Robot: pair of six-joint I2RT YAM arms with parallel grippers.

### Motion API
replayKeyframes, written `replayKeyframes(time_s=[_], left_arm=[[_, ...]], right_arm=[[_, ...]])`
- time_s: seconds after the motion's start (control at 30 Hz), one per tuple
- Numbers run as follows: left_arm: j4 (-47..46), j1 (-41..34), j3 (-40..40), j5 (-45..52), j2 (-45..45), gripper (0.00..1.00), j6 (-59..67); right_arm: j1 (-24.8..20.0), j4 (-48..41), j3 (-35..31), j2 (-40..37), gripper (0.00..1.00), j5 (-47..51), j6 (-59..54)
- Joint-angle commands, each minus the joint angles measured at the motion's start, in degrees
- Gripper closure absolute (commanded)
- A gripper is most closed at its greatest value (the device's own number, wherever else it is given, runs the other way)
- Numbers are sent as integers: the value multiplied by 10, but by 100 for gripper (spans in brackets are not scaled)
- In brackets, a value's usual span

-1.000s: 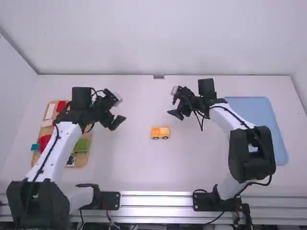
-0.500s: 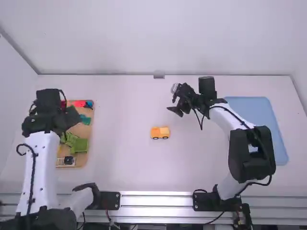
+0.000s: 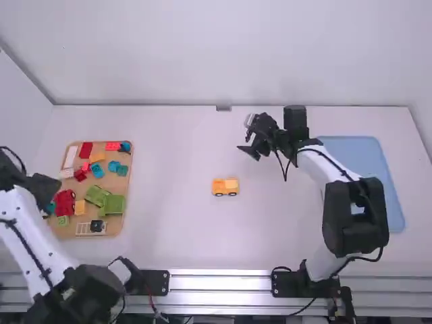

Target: Assemble lego blocks to make yellow taxi

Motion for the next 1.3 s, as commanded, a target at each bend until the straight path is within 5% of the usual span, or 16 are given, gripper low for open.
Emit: replayKeyframes(time_s=[0.0,0.27,0.47,0.67,0.87,1.17,1.27], left_arm=[[8,54,19,89,35,1,68],[-5,102,107,208,195,1,170],[-19,13,202,204,318,1,261],[-8,-68,217,93,364,1,304],[54,-108,147,0,368,1,324],[89,-80,34,46,368,38,389],[113,-63,2,44,368,43,373]], right_arm=[[-7,-1,12,-5,2,-3,1],[-17,0,12,-5,2,-4,1],[-12,-3,12,-5,2,-5,3],[3,0,12,-5,2,-3,0],[1,3,12,-5,2,-3,3],[1,31,12,-5,1,-4,3],[2,37,12,-5,2,-5,3]])
